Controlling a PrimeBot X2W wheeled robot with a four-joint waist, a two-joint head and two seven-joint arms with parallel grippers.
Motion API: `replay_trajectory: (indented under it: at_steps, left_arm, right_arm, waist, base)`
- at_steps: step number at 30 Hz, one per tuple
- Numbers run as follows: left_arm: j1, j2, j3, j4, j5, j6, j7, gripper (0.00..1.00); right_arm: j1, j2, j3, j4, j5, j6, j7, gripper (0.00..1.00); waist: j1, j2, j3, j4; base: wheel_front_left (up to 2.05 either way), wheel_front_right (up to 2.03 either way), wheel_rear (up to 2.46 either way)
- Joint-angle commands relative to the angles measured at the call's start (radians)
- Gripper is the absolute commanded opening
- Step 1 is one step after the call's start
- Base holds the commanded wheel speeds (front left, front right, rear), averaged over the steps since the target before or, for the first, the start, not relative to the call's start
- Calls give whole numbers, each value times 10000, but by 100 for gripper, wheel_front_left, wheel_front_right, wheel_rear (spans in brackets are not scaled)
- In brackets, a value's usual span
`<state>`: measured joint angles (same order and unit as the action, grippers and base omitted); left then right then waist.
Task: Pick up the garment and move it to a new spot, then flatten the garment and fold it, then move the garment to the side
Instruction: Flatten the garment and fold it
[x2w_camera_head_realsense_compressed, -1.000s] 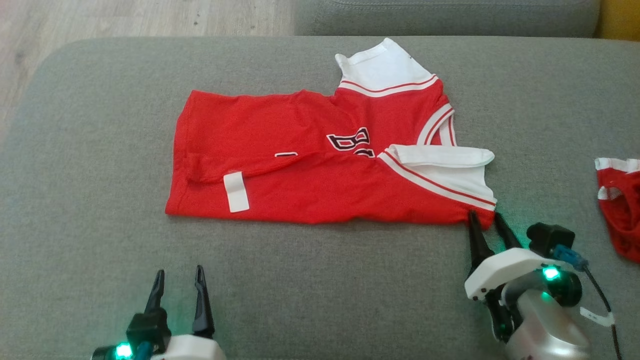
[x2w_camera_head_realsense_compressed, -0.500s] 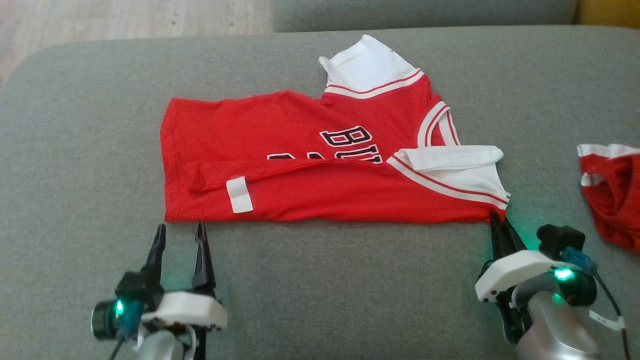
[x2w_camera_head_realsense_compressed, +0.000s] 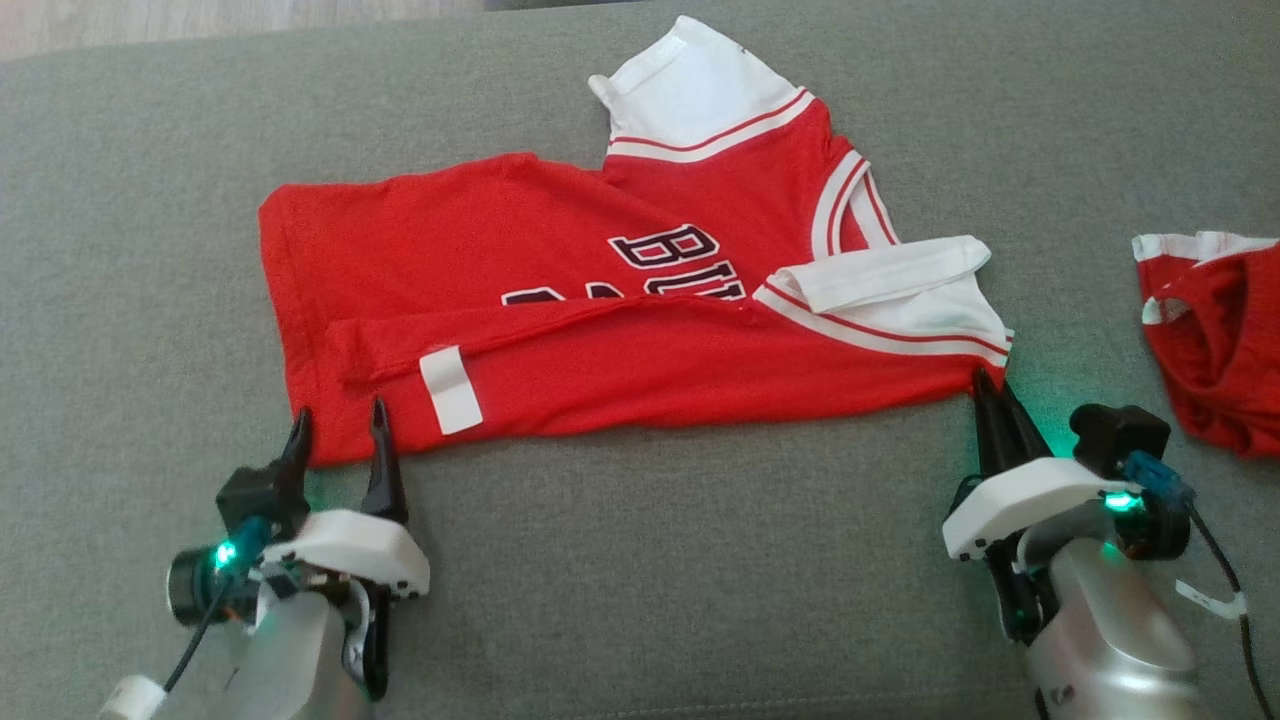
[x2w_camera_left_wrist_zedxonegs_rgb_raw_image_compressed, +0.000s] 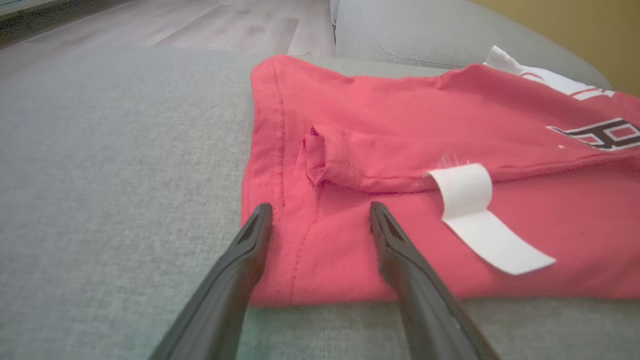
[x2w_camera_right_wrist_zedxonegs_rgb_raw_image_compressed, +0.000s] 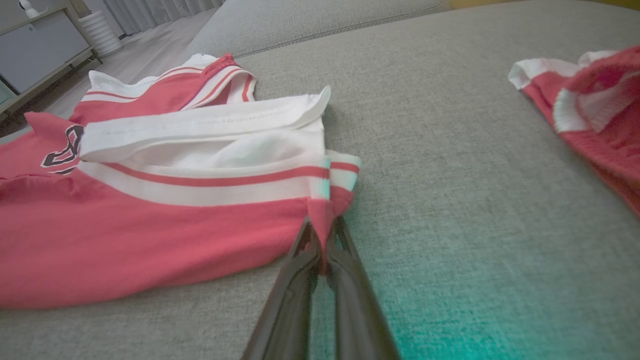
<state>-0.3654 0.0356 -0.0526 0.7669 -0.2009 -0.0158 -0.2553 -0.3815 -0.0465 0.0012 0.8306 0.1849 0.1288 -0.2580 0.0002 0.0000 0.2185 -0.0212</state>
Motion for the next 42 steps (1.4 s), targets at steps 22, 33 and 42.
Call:
replay_trajectory:
  at_steps: [22, 33, 42]
  left_arm:
    - [1938, 148, 161, -1874, -795, 115, -65, 0]
    - [3171, 147, 120, -2087, -1174, 610, -65, 100]
    - [428, 1100, 584, -879, -238, 92, -26, 100]
  right_arm:
    - [607, -38, -191, -449, 593, 19, -38, 0]
    - [1832, -176, 735, -985, 1433, 19, 38, 100]
    - [603, -494, 967, -2058, 1210, 19, 198, 100]
  waist:
    - [-2, 0, -1789, 729]
    - [-2, 0, -2134, 629]
    - [-2, 0, -1003, 526]
  base:
    - [0, 0, 0]
    - [0, 0, 0]
    - [0, 0, 0]
